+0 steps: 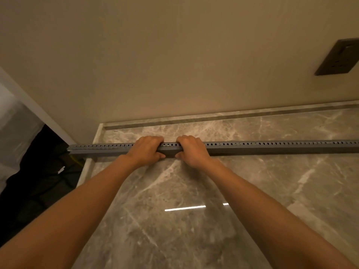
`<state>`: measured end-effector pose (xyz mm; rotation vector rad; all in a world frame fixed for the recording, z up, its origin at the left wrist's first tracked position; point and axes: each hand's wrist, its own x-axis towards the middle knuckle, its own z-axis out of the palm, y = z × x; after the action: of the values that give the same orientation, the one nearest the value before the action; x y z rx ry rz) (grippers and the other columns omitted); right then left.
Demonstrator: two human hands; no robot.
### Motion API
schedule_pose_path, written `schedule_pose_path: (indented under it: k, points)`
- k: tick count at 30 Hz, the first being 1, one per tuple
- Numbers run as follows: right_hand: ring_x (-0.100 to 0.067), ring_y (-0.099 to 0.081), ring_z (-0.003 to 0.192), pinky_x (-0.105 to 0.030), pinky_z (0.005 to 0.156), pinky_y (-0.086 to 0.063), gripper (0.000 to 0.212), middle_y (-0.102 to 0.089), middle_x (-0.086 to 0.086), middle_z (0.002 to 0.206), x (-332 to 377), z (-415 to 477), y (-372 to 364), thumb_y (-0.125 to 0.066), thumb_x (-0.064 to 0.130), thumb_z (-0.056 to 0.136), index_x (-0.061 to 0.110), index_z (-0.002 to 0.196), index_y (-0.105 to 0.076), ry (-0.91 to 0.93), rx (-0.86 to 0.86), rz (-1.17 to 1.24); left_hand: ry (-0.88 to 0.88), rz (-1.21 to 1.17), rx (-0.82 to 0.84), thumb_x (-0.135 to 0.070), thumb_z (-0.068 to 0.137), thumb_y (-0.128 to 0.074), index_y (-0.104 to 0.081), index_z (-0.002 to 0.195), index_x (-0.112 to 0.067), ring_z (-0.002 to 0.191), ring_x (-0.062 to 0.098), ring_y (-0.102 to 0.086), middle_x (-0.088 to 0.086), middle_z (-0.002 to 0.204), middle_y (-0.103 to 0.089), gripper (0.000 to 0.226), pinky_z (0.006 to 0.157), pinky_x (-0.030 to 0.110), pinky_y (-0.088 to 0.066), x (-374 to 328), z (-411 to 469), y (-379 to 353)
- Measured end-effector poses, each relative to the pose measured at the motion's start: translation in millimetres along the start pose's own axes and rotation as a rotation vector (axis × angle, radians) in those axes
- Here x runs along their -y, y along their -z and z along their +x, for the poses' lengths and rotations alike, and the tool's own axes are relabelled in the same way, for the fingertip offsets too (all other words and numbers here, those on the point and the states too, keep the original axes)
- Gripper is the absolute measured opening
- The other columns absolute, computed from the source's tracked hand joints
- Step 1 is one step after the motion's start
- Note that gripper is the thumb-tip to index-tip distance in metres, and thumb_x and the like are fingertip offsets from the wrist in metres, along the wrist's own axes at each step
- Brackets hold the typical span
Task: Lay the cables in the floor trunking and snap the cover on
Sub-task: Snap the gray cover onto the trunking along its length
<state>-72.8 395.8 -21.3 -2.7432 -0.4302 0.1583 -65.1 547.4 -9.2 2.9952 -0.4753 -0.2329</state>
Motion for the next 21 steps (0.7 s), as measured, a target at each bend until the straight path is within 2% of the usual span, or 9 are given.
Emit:
schedule_pose_path:
  k: [5,8,13,17,21]
  points:
    - [-0.031,-0.057,0.105,-0.038,0.090,-0.043,0.031,-0.064,-0.012,0.113,5,-2,2,-0.066,0.020,0.083,0.007,0.111,-0.060,-0.056,0.003,0.026,-0.071,0.011,-0.020,-0.029,0.084,-0.065,-0.058,0.103,-0.008,0.096,0.029,-0.060,0.012,0.106,-0.067,0.030,0.073,0.032,-0.040,7,1,-2]
    - [-0.031,-0.058,0.106,-0.038,0.091,-0.043,0.032,-0.065,-0.013,0.113,6,-2,6,-0.066,0.022,0.083,0.009,0.112,-0.061,-0.085,0.044,0.034,-0.095,-0.054,0.040,-0.029,0.084,-0.066,-0.060,0.104,-0.007,0.096,0.029,-0.059,0.012,0.105,-0.066,0.030,0.069,0.029,-0.036,12,4,1]
    - [-0.029,-0.055,0.109,-0.042,0.096,-0.038,0.034,-0.061,-0.011,0.117,17,1,1,-0.064,0.028,0.086,0.008,0.113,-0.058,-0.104,0.042,-0.017,-0.109,-0.088,0.046,-0.027,0.080,-0.066,-0.064,0.099,-0.007,0.080,0.023,-0.053,0.014,0.101,-0.067,0.027,0.066,0.030,-0.038,27,4,9]
    - [-0.029,-0.050,0.115,-0.041,0.098,-0.037,0.038,-0.057,-0.011,0.122,26,5,-5,-0.063,0.026,0.087,0.007,0.119,-0.054,-0.079,0.017,-0.032,-0.083,0.025,0.011,-0.033,0.084,-0.061,-0.060,0.106,-0.009,0.098,0.028,-0.058,0.011,0.109,-0.063,0.033,0.077,0.036,-0.045,26,-1,5]
    - [-0.029,-0.049,0.114,-0.041,0.097,-0.037,0.036,-0.058,-0.012,0.121,25,7,-7,-0.064,0.024,0.086,0.007,0.117,-0.056,-0.072,0.014,-0.047,-0.104,0.085,-0.020,-0.032,0.088,-0.057,-0.058,0.109,-0.006,0.102,0.029,-0.057,0.011,0.114,-0.061,0.033,0.081,0.037,-0.044,23,-3,0]
